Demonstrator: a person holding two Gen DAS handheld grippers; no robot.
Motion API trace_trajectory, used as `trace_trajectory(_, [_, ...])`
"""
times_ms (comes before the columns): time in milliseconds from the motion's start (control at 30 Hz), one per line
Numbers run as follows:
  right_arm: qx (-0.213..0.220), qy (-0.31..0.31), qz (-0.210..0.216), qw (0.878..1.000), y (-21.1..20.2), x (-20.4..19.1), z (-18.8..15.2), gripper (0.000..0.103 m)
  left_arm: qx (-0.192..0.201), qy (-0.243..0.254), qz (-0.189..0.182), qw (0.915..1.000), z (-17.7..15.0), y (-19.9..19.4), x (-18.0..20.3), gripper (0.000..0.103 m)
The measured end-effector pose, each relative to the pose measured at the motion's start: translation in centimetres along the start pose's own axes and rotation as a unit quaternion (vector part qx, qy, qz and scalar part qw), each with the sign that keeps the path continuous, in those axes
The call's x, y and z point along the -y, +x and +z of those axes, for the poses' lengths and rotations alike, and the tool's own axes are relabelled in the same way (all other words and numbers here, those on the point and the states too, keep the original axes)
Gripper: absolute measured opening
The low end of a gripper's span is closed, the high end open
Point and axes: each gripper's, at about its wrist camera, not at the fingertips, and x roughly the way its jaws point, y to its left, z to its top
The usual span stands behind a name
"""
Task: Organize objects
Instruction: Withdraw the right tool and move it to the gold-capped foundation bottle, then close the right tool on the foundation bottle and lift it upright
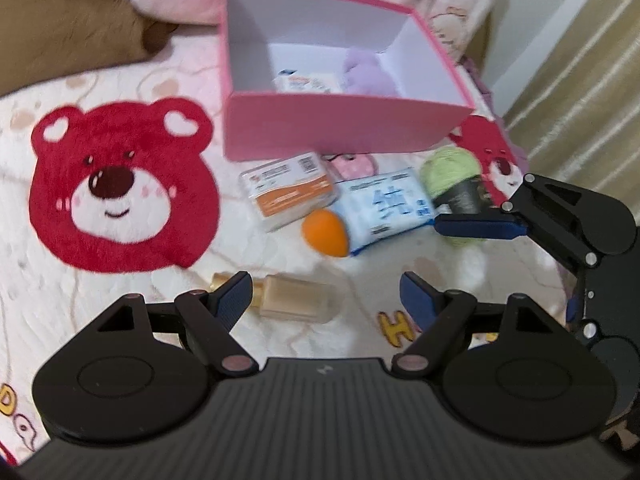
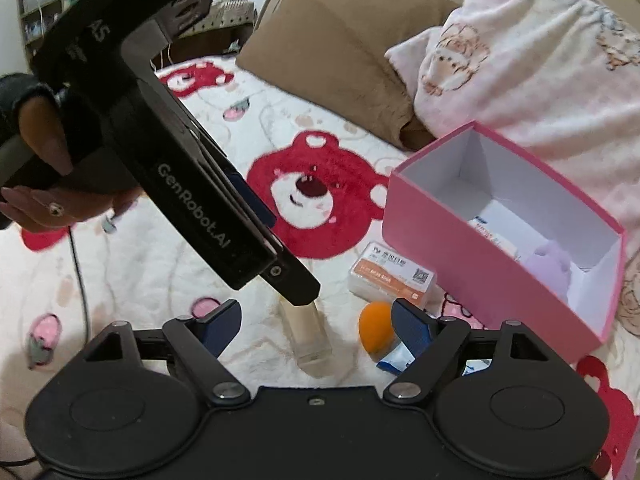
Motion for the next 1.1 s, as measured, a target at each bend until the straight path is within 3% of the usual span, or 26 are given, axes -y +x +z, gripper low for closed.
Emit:
trace_trajectory(367, [-0.035, 0.008, 0.024, 0.999, 7.5, 0.1, -1.7, 0.072, -0.003, -0.067, -0.001, 0.9977, -2.7, 5.5, -3.7, 0.077])
trace_trajectory(467, [-0.050, 0.016, 0.034, 0.998, 9.0, 0.1, -2.2, 0.062, -0.007, -0.070, 0.005, 0.9975, -3.6, 6.6, -3.8, 0.070])
trace_trajectory(533, [-0.058, 0.015, 0.040, 0.997, 9.8, -0.1, -2.4, 0.055, -0.006, -0.072, 0.009, 0.9974, -4.0, 7.1, -3.9, 0.061])
trace_trajectory(733, [-0.070, 0.004, 0.026, 0.997, 12.1, -0.6, -2.9, 0.048, 0.017, -0.101, -0.011, 0.9947, -4.5, 7.7, -4.5, 0.053])
trace_trajectory(933, [-0.063, 0.105, 0.034, 0.992, 12.1, 1.0, -3.4, 0.045, 0.042, -0.131, -0.023, 0.9902, -4.5, 7.8, -4.4, 0.044])
trace_trajectory(1100, [-0.061, 0.250, 0.043, 0.965, 11.2, 2.4, -5.0, 0.043, 0.043, -0.165, -0.038, 0.9846, -4.6, 8.1, -4.2, 0.042])
